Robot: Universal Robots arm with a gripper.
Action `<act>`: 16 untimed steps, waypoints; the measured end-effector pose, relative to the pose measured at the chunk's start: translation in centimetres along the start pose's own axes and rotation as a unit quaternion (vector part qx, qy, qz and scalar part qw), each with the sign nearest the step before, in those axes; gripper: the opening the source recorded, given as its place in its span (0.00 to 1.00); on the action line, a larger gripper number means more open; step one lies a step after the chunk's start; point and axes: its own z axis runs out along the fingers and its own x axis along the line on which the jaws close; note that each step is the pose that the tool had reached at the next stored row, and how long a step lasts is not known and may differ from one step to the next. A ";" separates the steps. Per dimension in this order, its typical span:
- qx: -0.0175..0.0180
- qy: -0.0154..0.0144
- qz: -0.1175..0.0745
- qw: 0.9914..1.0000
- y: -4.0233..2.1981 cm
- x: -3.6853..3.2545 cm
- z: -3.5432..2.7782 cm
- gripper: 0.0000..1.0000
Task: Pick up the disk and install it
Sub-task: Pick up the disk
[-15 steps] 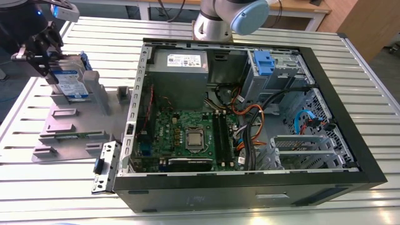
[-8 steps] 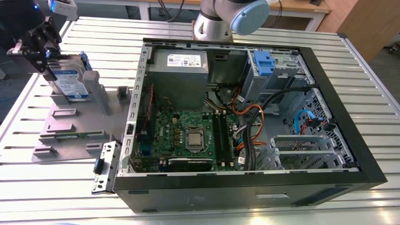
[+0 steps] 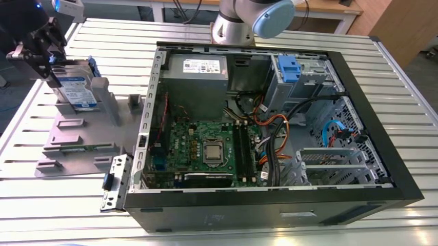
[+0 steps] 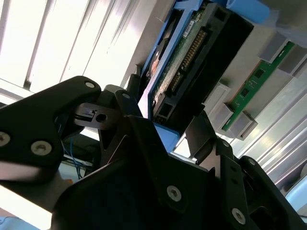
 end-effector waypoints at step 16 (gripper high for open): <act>0.000 0.000 0.000 1.000 -0.02 0.02 -0.52 0.65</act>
